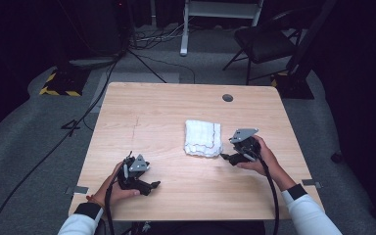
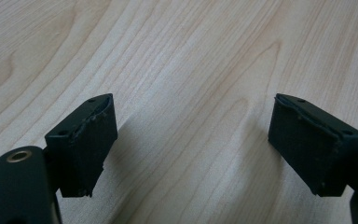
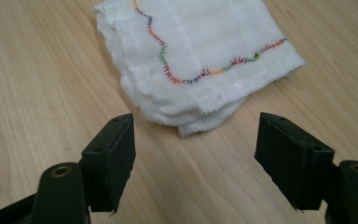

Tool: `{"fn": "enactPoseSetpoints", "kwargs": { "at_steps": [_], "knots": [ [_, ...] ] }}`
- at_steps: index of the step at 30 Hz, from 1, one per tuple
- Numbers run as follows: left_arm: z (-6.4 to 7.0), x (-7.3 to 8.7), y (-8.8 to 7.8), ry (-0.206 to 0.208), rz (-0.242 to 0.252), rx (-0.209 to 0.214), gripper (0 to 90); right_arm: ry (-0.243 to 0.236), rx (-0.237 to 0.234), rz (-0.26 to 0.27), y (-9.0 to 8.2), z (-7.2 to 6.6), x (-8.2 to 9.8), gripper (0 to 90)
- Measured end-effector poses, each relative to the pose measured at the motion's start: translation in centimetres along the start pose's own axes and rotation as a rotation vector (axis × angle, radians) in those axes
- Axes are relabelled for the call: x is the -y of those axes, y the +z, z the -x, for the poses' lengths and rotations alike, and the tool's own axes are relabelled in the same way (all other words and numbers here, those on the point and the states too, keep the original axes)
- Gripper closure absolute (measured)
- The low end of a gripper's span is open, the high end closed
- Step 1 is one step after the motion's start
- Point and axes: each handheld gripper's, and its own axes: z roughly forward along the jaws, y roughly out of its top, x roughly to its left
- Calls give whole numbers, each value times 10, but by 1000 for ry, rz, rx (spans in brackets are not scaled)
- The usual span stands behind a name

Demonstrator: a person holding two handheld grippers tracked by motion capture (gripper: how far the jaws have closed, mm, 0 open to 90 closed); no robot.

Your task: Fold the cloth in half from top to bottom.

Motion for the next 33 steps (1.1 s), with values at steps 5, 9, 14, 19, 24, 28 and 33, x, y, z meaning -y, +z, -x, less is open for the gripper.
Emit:
{"fn": "enactPoseSetpoints", "kwargs": {
  "at_steps": [5, 9, 14, 19, 24, 28, 33],
  "knots": [
    [0, 0, 0, -2, 0, -2, 158, -32, 28, -18, -13, -6, 12, 289],
    [0, 0, 0, -3, 0, -3, 158, -37, 38, -27, -21, -9, 23, 289],
    [0, 0, 0, -3, 0, -3, 158, -42, 58, -45, -30, -12, 37, 288],
    [1, 0, 0, -4, 0, -5, 158, -44, 71, -63, -36, -15, 52, 282],
    [1, 0, 0, -4, -1, -5, 158, -25, 90, -62, -44, -14, 68, 274],
    [1, 0, 0, -4, -1, -5, 158, 5, 89, -48, -48, -12, 81, 268],
    [1, 0, 0, -5, -2, -6, 159, 67, 79, -29, -52, -9, 100, 252]
  ]
}}
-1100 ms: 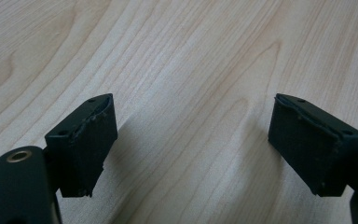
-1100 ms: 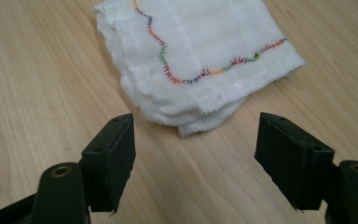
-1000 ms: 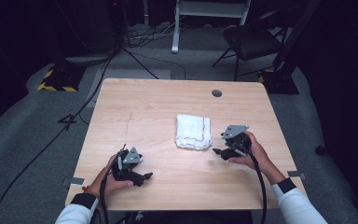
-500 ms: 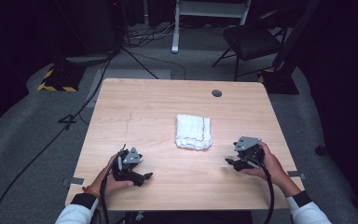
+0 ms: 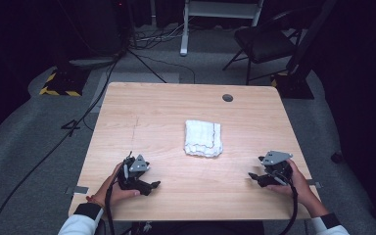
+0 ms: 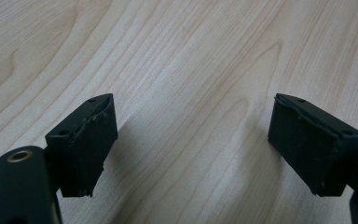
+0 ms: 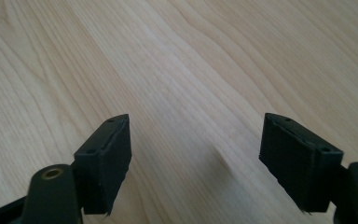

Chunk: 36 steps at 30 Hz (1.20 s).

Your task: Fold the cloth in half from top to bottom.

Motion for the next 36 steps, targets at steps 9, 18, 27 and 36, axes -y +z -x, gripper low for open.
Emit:
{"fn": "enactPoseSetpoints", "kwargs": {
  "at_steps": [9, 18, 27, 36],
  "knots": [
    [0, 0, 0, 0, 0, 0, 160, 105, 14, 35, -11, 7, 33, 241],
    [0, 0, 0, 0, 0, 0, 160, 249, -1, 111, -22, 15, 65, 224],
    [0, 0, 0, 0, 0, 0, 159, 319, 40, 101, -29, 22, 78, 179],
    [1, 0, 0, -5, 1, -3, 161, 319, 41, 101, -29, 22, 79, 177]
  ]
}}
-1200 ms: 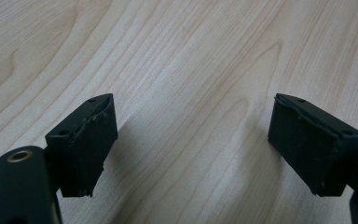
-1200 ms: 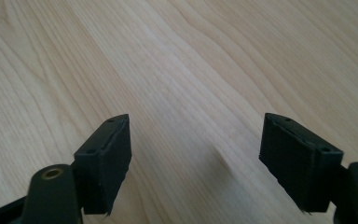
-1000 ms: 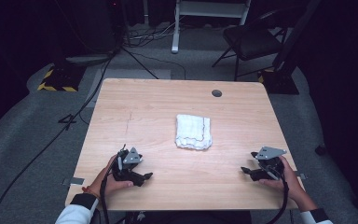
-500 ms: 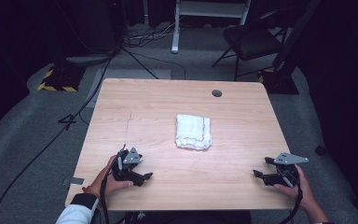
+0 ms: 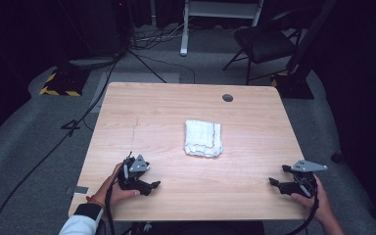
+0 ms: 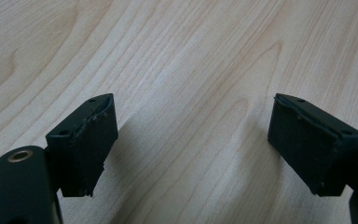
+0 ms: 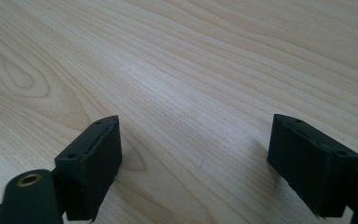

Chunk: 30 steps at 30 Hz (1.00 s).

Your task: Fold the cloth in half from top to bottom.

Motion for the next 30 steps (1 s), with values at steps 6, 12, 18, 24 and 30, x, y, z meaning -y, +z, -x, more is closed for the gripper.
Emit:
{"fn": "enactPoseSetpoints", "kwargs": {
  "at_steps": [6, 12, 18, 24, 30],
  "knots": [
    [0, 0, 0, 0, 0, 0, 161, 8, 4, 0, 0, 0, 0, 177],
    [0, 0, 0, 3, -1, 2, 160, 8, 3, -1, 0, 0, 0, 177],
    [0, 0, 0, 3, 0, 2, 160, 8, 3, -1, 0, 0, 0, 177],
    [-1, -1, 1, 5, -1, 5, 160, 10, 9, -1, 0, 0, 0, 177],
    [-1, -1, 1, 8, -1, 6, 160, 10, 7, -1, 0, 0, 0, 177]
  ]
}}
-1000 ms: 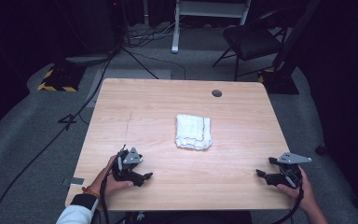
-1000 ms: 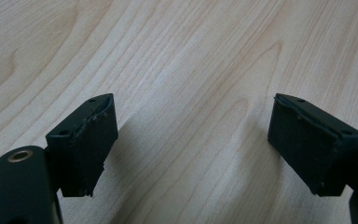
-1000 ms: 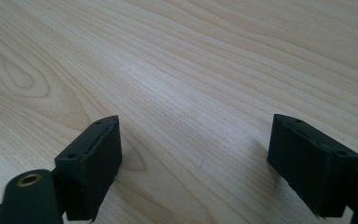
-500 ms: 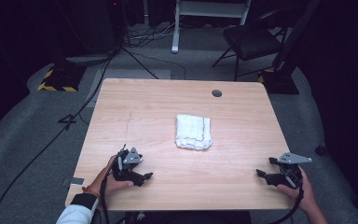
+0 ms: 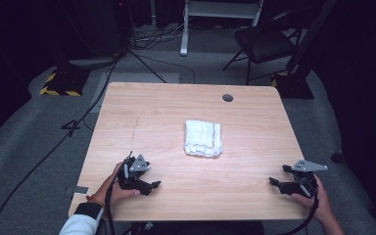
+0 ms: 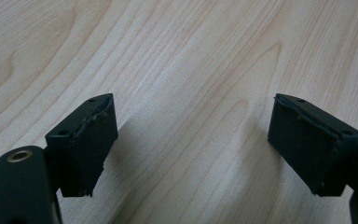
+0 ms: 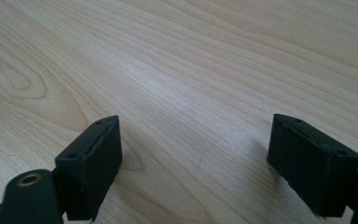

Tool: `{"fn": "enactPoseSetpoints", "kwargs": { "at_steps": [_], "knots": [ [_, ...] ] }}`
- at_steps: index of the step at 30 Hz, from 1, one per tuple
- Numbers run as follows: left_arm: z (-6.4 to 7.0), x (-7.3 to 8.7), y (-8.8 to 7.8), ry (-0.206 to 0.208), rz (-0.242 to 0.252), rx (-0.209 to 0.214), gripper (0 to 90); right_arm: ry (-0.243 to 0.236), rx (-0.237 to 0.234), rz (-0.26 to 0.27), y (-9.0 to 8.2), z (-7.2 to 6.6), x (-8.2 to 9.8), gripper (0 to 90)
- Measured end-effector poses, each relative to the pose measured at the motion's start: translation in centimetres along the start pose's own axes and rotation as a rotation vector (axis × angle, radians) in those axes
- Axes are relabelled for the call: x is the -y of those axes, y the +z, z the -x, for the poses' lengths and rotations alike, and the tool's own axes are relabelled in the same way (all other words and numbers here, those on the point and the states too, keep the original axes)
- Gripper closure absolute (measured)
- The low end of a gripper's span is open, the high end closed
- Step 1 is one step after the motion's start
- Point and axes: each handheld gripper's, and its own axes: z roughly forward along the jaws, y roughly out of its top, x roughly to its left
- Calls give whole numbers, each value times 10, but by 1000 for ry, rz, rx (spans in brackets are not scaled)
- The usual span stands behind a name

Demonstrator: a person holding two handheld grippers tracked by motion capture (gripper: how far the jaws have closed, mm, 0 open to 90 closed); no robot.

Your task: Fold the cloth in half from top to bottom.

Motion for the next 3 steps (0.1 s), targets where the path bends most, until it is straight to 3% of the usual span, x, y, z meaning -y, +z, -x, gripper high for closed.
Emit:
{"fn": "enactPoseSetpoints", "kwargs": {
  "at_steps": [3],
  "knots": [
    [0, 0, 0, -1, 1, 1, 160, -1, 1, 0, 0, 0, 0, 177]
  ]
}}
